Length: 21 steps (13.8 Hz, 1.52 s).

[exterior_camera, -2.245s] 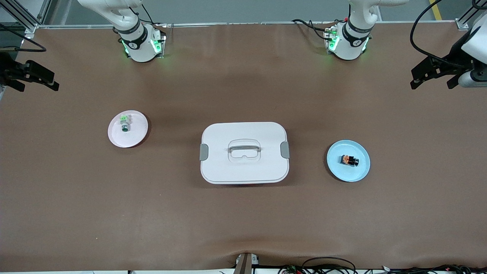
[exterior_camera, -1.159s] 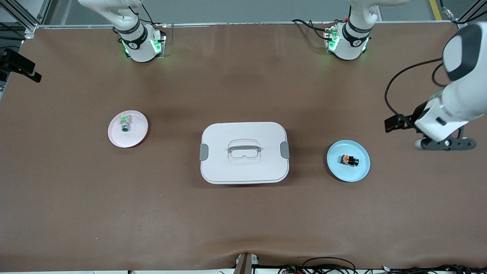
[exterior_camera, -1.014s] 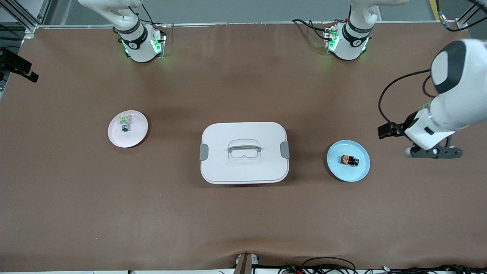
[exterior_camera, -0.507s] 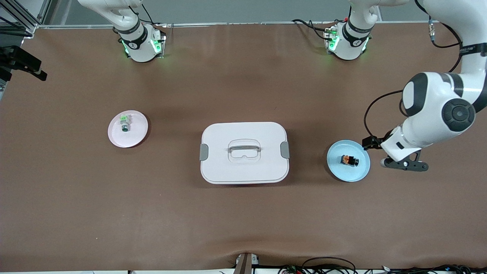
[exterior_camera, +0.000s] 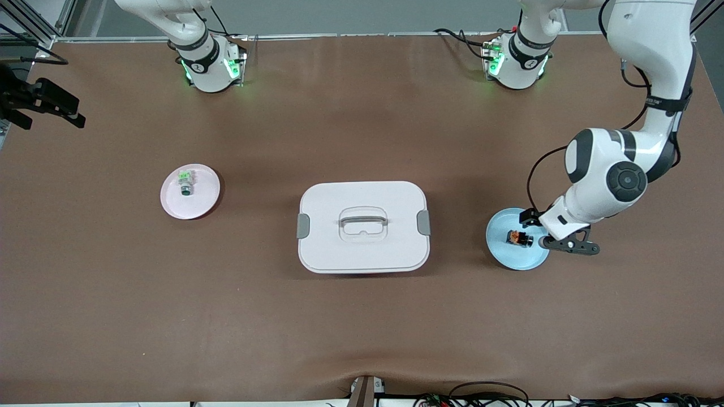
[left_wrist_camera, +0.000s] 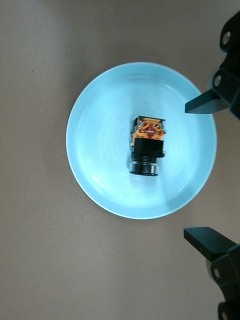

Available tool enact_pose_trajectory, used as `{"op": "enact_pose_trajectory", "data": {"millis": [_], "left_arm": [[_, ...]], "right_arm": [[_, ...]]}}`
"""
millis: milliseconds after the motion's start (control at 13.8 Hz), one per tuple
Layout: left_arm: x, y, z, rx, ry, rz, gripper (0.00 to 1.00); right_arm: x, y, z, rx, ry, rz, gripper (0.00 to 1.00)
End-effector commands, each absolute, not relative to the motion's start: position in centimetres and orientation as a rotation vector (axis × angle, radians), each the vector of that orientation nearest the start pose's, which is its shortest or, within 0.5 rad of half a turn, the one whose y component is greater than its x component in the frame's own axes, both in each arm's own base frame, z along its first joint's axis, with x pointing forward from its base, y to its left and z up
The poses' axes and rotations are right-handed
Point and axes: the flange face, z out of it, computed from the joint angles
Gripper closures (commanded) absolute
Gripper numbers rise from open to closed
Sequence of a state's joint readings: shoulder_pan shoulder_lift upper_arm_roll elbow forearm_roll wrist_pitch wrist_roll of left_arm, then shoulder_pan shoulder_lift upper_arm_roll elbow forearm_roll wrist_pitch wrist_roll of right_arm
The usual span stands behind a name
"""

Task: Transfer orange switch to right arm and place
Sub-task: 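Lower the left gripper and grasp the black-orange switch on the plate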

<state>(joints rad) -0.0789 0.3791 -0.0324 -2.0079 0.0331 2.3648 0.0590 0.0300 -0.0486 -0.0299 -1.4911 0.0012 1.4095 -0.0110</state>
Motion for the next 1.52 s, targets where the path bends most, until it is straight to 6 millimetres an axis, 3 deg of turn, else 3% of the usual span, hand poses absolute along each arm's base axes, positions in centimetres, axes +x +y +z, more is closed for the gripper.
{"op": "enact_pose_trajectory", "data": {"millis": [0,362,941,1086,1231,1303,1448], "left_arm": [[59.6,-7.1,24.1,-3.101,0.354,0.008,0.00],[59.8,-8.3,20.9,-3.112,0.383,-0.024,0.00],[59.8,-8.7,18.4,-3.102,0.487,-0.041,0.00],[59.7,-8.9,18.0,-3.103,0.494,-0.038,0.05],[59.7,-9.1,18.0,-3.095,0.541,-0.043,0.19],[59.7,-9.0,18.0,-3.087,0.579,-0.043,0.31],[59.8,-8.8,18.2,-3.075,0.638,-0.048,0.73]], "right_arm": [[51.8,-0.4,67.7,-3.165,-0.008,0.066,0.00],[52.0,-0.5,67.5,-3.163,0.001,0.066,0.00],[53.3,-0.8,67.8,-3.144,0.010,0.043,0.00],[53.4,-0.9,67.7,-3.144,0.013,0.043,0.00],[53.3,-1.0,67.7,-3.141,0.022,0.048,0.00],[53.3,-1.0,67.6,-3.139,0.021,0.053,0.00],[53.3,-1.3,67.6,-3.130,0.031,0.055,0.00]]}}
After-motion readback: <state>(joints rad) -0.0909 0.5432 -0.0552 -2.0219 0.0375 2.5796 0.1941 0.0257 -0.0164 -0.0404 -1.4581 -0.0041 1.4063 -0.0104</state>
